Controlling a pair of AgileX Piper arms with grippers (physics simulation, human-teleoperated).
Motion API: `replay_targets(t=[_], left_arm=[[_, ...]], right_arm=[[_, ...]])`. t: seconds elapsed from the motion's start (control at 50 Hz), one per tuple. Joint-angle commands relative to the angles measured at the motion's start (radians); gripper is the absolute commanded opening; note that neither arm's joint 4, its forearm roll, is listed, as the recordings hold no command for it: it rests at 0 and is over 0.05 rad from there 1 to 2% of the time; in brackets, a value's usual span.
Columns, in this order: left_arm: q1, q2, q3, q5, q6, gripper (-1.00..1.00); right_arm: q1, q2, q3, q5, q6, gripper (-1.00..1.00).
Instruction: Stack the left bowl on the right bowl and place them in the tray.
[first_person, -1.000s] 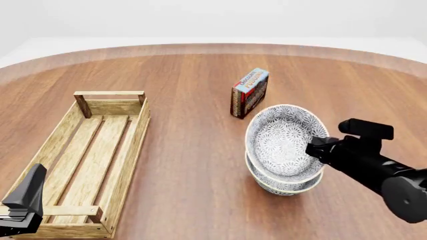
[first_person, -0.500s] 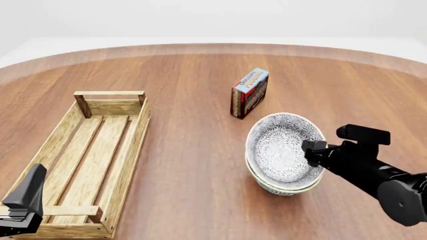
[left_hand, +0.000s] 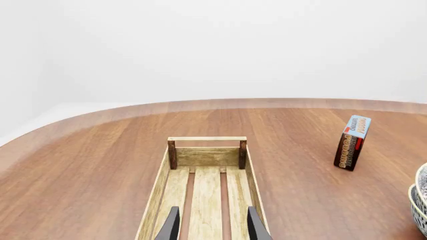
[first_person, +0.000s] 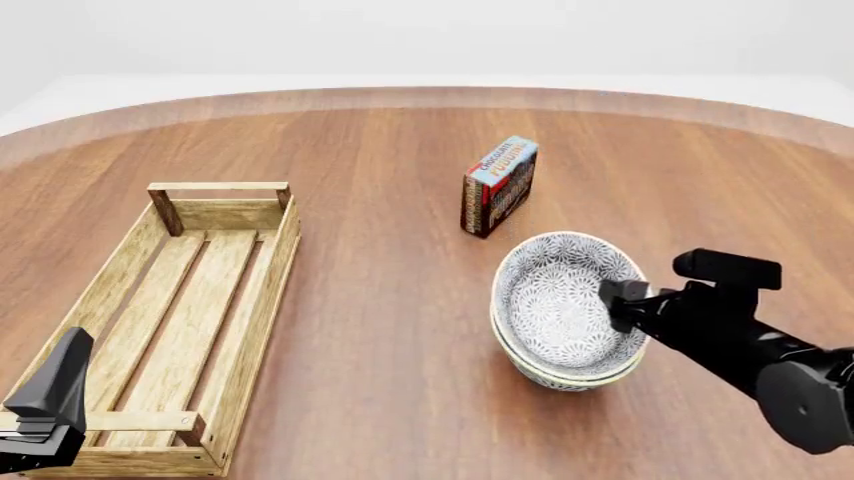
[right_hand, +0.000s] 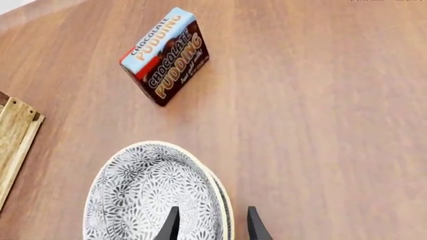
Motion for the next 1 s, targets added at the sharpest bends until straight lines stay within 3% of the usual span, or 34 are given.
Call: replay_targets(t=[0.02, 0.26, 0.32, 0.48, 1.0], left_arm=[[0.000, 0.000, 0.000, 0.000, 0.000, 1.00], [0.000, 0.000, 0.000, 0.000, 0.000, 1.00], [0.000, 0.000, 0.000, 0.000, 0.000, 1.00], [0.000, 0.000, 0.000, 0.000, 0.000, 1.00], [0.000, 0.000, 0.000, 0.000, 0.000, 1.00]], right_arm=[[-0.014, -0.027, -0.012, 0.048, -0.022, 1.00], [-0.049, -0.094, -0.057, 0.185, -0.100, 1.00], [-0.046, -0.100, -0.057, 0.195, -0.102, 1.00], [-0.074, -0.033, -0.066, 0.190, -0.181, 1.00], [-0.022, 0.095, -0.010, 0.050, -0.161, 1.00]])
